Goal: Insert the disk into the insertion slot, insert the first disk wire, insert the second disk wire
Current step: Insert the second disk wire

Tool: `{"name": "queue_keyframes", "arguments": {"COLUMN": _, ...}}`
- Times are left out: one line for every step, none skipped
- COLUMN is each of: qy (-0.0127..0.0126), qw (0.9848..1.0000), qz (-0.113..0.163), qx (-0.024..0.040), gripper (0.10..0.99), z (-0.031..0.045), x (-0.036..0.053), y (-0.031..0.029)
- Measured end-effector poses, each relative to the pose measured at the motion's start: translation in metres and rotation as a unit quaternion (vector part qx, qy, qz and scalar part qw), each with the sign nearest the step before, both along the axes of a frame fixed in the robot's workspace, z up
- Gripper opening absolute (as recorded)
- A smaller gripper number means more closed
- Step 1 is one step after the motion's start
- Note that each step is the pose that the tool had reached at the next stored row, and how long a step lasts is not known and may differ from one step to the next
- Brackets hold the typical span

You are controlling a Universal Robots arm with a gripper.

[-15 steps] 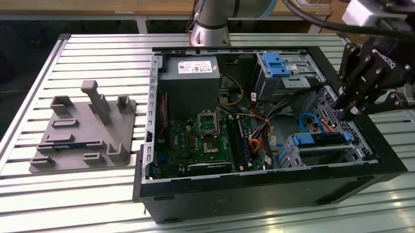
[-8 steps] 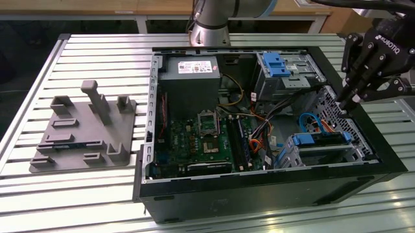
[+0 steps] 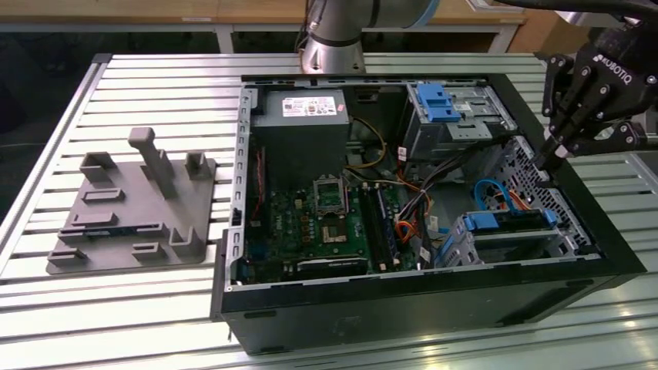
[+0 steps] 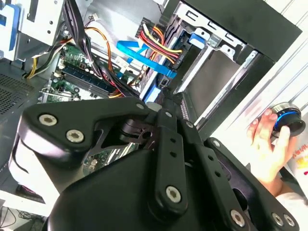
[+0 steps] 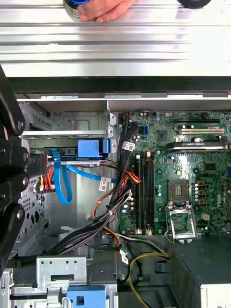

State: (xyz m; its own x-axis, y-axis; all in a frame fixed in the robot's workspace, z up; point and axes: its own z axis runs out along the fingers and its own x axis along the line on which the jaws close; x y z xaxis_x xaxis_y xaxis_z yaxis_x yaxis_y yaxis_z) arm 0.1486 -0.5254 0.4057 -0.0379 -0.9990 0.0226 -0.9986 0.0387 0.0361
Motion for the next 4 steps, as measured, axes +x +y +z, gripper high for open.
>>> {"name": "queue_keyframes", "arguments": {"qy": 0.0, "qw": 1.0, "qz": 0.0, "qx": 0.0, "gripper": 0.102, "z": 0.0, "x": 0.0, "y": 0.0}}
{"name": "queue_keyframes", "arguments": {"qy": 0.0, "qw": 1.0, "qz": 0.0, "qx": 0.0, "gripper": 0.102, "z": 0.0, "x": 0.0, "y": 0.0}}
{"name": "queue_keyframes", "arguments": {"qy": 0.0, "qw": 1.0, "qz": 0.0, "qx": 0.0, "gripper": 0.102, "z": 0.0, "x": 0.0, "y": 0.0}}
{"name": "queue_keyframes", "arguments": {"qy": 0.0, "qw": 1.0, "qz": 0.0, "qx": 0.0, "gripper": 0.102, "z": 0.0, "x": 0.0, "y": 0.0}}
